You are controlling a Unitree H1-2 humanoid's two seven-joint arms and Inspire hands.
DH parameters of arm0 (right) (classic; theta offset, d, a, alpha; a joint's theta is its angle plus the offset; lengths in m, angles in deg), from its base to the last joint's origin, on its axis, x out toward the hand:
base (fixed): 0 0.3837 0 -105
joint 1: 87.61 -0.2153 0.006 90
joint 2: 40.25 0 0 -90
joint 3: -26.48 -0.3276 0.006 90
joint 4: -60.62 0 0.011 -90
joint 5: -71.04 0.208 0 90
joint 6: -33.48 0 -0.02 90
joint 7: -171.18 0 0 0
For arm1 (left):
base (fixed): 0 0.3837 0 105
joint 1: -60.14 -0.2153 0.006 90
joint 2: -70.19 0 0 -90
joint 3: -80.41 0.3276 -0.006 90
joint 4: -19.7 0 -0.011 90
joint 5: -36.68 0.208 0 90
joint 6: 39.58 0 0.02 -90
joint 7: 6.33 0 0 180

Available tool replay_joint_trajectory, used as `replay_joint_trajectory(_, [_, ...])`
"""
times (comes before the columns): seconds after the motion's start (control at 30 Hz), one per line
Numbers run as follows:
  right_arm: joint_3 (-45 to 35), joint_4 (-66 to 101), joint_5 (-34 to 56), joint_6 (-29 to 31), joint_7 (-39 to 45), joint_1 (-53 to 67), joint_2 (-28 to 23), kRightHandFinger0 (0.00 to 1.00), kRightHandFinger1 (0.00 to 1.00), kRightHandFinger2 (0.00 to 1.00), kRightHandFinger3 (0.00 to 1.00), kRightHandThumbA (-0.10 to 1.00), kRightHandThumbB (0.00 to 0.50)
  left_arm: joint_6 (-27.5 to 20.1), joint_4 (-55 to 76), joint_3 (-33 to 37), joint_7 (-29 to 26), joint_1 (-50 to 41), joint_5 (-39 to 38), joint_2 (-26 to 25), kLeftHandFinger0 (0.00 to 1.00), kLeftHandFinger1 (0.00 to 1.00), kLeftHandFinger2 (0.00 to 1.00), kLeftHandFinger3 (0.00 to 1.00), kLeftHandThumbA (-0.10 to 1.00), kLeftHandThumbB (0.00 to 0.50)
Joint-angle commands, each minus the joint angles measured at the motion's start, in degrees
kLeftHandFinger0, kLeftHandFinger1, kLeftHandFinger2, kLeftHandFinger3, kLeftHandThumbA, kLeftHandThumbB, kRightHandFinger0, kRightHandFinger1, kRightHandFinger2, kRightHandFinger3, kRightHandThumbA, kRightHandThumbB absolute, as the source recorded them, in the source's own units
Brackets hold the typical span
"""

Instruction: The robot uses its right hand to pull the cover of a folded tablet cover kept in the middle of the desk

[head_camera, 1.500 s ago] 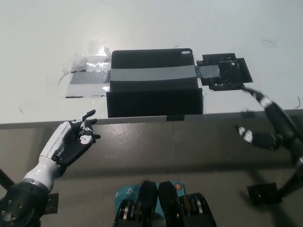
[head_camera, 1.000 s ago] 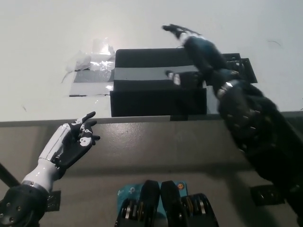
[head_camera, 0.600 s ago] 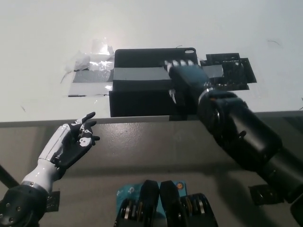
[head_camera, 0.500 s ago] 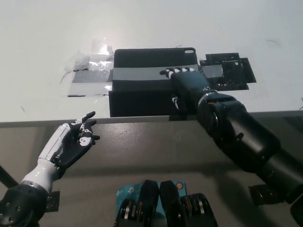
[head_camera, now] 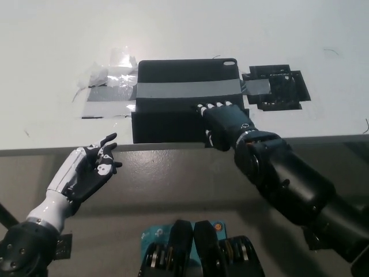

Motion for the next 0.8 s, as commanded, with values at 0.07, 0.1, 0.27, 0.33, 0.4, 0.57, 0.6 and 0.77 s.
replay_joint_trajectory(0.07, [-2.0, 6.2, 1.5, 1.1, 6.2, 1.1, -1.5, 1.00, 1.00, 1.00, 1.00, 0.34, 0.500, -0.6, 0.7, -0.8, 0.4, 1.8, -0.3, -1.1, 0.76, 0.97, 1.00, 1.00, 1.00, 0.222])
replay_joint_trajectory(0.1, [-2.0, 7.8, 1.5, 0.1, 8.2, 1.6, -2.7, 1.00, 1.00, 1.00, 1.00, 0.33, 0.500, -0.5, 0.8, -0.8, 0.6, 1.8, -0.5, -1.2, 0.77, 0.97, 1.00, 1.00, 1.00, 0.226])
replay_joint_trajectory(0.27, [-5.4, 8.6, 4.2, -0.6, 9.2, 4.4, -3.5, 1.00, 1.00, 1.00, 1.00, 0.27, 0.500, -0.6, 0.7, -1.0, 0.6, 1.7, -0.8, -1.1, 0.77, 0.96, 1.00, 1.00, 1.00, 0.230])
replay_joint_trajectory(0.33, [-6.3, 8.3, 4.0, -0.1, 8.5, 5.7, -3.4, 1.00, 1.00, 1.00, 1.00, 0.31, 0.500, -0.7, 0.7, -0.8, 0.9, 1.7, -0.7, -1.4, 0.77, 0.97, 1.00, 1.00, 1.00, 0.225])
replay_joint_trajectory(0.4, [-7.2, 8.4, 3.9, 0.1, 8.4, 6.4, -3.5, 1.00, 1.00, 1.00, 1.00, 0.36, 0.500, -0.6, 0.4, -0.7, 0.9, 2.5, -0.6, -1.4, 0.77, 0.97, 1.00, 1.00, 1.00, 0.230])
replay_joint_trajectory(0.57, [-9.2, 8.1, 4.5, -0.5, 8.6, 6.9, -2.9, 1.00, 1.00, 1.00, 1.00, 0.42, 0.500, -1.3, -0.1, -0.6, 0.7, 3.7, -0.1, -1.6, 0.76, 0.95, 1.00, 1.00, 1.00, 0.225])
replay_joint_trajectory(0.6, [-9.9, 7.2, 5.0, 0.5, 7.8, 7.0, -2.6, 1.00, 1.00, 1.00, 1.00, 0.44, 0.500, -0.9, 0.0, -0.7, 0.5, 3.7, 0.0, -1.4, 0.75, 0.95, 1.00, 1.00, 1.00, 0.228])
replay_joint_trajectory(0.77, [-12.9, 6.5, 7.2, -0.7, 8.1, 7.4, -1.1, 1.00, 1.00, 1.00, 1.00, 0.46, 0.500, -0.6, -0.4, -0.7, 0.6, 4.3, -0.1, -1.4, 0.75, 0.95, 1.00, 1.00, 1.00, 0.236])
